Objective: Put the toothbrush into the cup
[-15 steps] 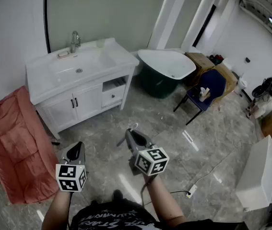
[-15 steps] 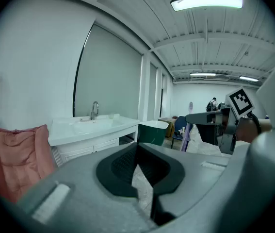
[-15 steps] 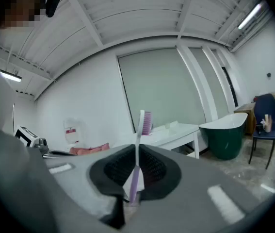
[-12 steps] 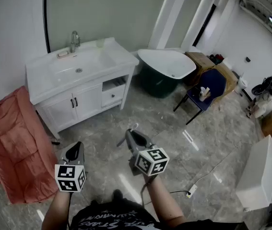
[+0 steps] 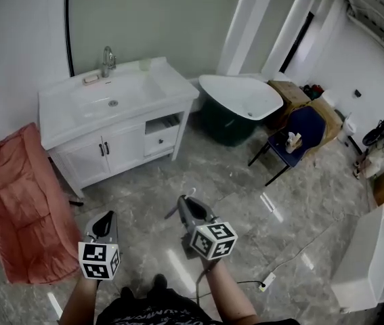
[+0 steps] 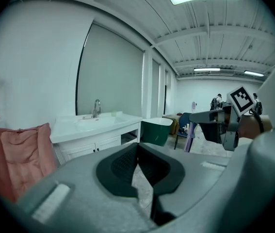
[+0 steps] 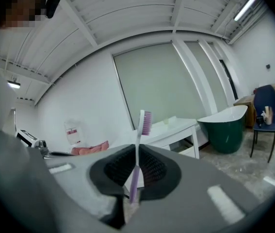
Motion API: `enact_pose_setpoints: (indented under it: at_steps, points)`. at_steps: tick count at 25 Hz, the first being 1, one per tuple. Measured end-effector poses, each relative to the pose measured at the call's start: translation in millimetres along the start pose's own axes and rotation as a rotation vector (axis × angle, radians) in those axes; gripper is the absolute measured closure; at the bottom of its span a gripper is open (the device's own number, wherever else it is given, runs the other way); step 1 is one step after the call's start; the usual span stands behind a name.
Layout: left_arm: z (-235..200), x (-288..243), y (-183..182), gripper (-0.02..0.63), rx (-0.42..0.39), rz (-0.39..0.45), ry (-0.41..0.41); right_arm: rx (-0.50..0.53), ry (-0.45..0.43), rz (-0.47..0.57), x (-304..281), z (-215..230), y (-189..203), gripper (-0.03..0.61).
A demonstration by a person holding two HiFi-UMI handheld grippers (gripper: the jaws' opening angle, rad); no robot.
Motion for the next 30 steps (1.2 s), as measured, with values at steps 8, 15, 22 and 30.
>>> enact_pose_setpoints:
  at_steps: [8, 15, 22, 30]
  points:
    - [16, -23, -19, 0.604, 0.021, 0.049, -0.041, -0.028, -0.047, 0.038, -10, 40, -18, 0.555]
    - [16, -41, -29, 0.604, 0.007, 0.054, -0.056, 0.005, -0.078, 0.030, -29, 51, -31, 0.555]
    - [-5, -74, -38, 0.604, 0.022, 0.055, -0.053, 0.004, -0.066, 0.008, -60, 68, -37, 0.555]
    - [-82, -165, -59, 0.604, 0.029, 0.056, -0.043, -0.007, -0.003, 0.021, -167, 101, -62, 0.555]
Point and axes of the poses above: the fingertips, and each gripper's own axes: x backward along the fingers, z to its right, y out of its underside, the point moved 10 cm from there along x, backward along the fingers, and after that the axes turned 14 degrees about y, right-handed, at the moved point
